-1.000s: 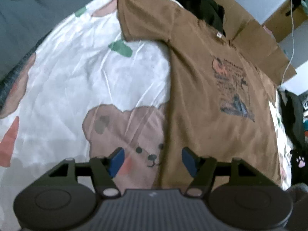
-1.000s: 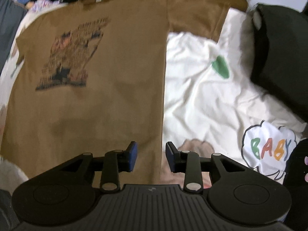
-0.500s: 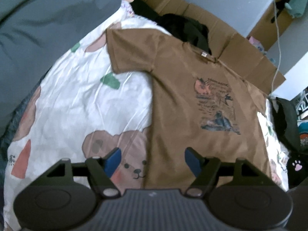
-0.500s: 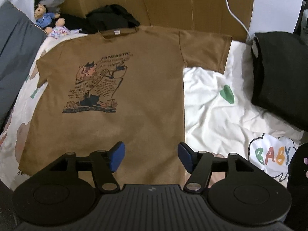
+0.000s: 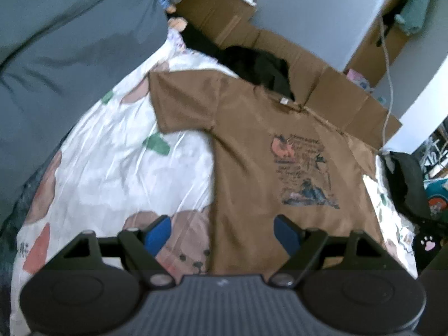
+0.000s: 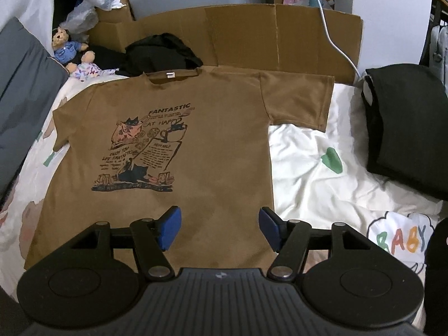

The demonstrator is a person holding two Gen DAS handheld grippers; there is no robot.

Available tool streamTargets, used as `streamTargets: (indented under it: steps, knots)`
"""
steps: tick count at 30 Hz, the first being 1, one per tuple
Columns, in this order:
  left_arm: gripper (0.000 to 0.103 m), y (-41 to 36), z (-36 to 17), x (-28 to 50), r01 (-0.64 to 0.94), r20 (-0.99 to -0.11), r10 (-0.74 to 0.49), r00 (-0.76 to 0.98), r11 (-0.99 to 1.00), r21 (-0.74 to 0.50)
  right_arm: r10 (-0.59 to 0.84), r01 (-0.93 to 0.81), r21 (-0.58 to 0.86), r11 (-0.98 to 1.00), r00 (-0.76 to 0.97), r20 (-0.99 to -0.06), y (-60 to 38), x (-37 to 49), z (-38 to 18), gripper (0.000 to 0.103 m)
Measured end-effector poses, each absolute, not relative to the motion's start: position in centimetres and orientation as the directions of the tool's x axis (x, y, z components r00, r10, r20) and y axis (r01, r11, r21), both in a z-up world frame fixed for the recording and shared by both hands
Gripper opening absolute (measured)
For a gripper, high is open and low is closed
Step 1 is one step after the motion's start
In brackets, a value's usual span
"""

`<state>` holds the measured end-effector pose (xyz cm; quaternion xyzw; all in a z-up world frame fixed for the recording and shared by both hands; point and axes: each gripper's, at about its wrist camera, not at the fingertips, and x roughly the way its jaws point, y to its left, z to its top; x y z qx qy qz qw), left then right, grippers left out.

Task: Fold clothes
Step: 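Raise both open grippers above the flattened T-shirt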

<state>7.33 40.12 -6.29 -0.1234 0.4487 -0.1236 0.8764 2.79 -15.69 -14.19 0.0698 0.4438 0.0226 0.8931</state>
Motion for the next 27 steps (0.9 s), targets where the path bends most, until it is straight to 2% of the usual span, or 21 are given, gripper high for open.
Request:
streamTargets:
  steps: [4, 10, 15, 27]
  knots:
    - [0.098, 40.3, -6.3, 7.5, 0.100, -0.740, -0.323, 0.590, 0.939, -0.330, 0.127, -0.010, 0.155, 0.988, 0.618, -0.776, -14.6, 3.0, -14.5, 0.066]
    - [0.100, 40.8, -7.4, 8.4, 0.079, -0.748, -0.331, 0.576, 0.933, -0.352, 0.137, -0.045, 0.142, 0.989, 0.646, -0.751, -12.6, 3.9, -14.6, 0.066]
    - [0.100, 40.2, -7.8, 9.6, 0.097, -0.759, -0.314, 0.570, 0.943, -0.318, 0.149, -0.083, 0.126, 0.989, 0.658, -0.738, -11.2, 4.6, -14.5, 0.066]
    - [0.100, 41.3, -9.5, 11.2, 0.060, -0.758, -0.307, 0.575, 0.940, -0.335, 0.175, -0.122, 0.126, 0.985, 0.641, -0.747, -9.3, 8.1, -15.7, 0.066]
